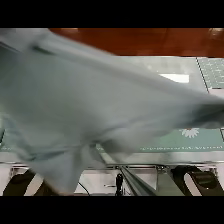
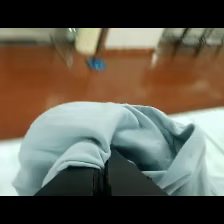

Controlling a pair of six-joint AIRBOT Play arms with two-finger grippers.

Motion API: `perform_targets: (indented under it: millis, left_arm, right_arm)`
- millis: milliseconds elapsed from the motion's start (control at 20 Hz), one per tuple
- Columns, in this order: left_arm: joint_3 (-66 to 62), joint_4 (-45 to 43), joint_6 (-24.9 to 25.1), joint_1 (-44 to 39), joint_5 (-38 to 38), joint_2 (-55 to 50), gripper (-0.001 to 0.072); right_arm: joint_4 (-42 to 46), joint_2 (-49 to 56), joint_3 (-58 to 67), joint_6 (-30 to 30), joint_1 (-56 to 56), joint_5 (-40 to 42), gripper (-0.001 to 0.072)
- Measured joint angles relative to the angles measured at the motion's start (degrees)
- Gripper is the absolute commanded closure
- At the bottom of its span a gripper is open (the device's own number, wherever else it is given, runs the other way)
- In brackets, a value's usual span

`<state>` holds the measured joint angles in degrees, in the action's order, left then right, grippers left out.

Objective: Fold the shirts.

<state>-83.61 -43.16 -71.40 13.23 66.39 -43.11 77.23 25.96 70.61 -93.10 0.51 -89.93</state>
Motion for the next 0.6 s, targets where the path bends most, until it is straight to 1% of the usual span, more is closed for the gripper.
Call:
perform_targets:
  millis: [150, 300, 450, 600]
  left_arm:
    - [10.99, -0.96, -0.17, -6.67, -0.15, -4.96, 0.0687]
    - [18.36, -1.14, -0.22, -11.19, -3.10, -13.11, 0.0687]
    - [20.20, 0.31, -0.26, -13.31, -7.21, -22.69, 0.0687]
    - [18.80, 3.50, -0.39, -14.10, -9.97, -31.26, 0.0686]
  right_arm:
    - [-2.73, -0.07, -16.13, -1.07, 0.02, 6.40, 0.0682]
    - [-3.15, 3.93, -26.58, -1.68, 0.02, 13.66, 0.0681]
    - [-0.63, 11.74, -30.36, -2.58, 0.13, 21.46, 0.0681]
    - [1.07, 21.70, -29.62, -4.02, 1.75, 28.24, 0.0681]
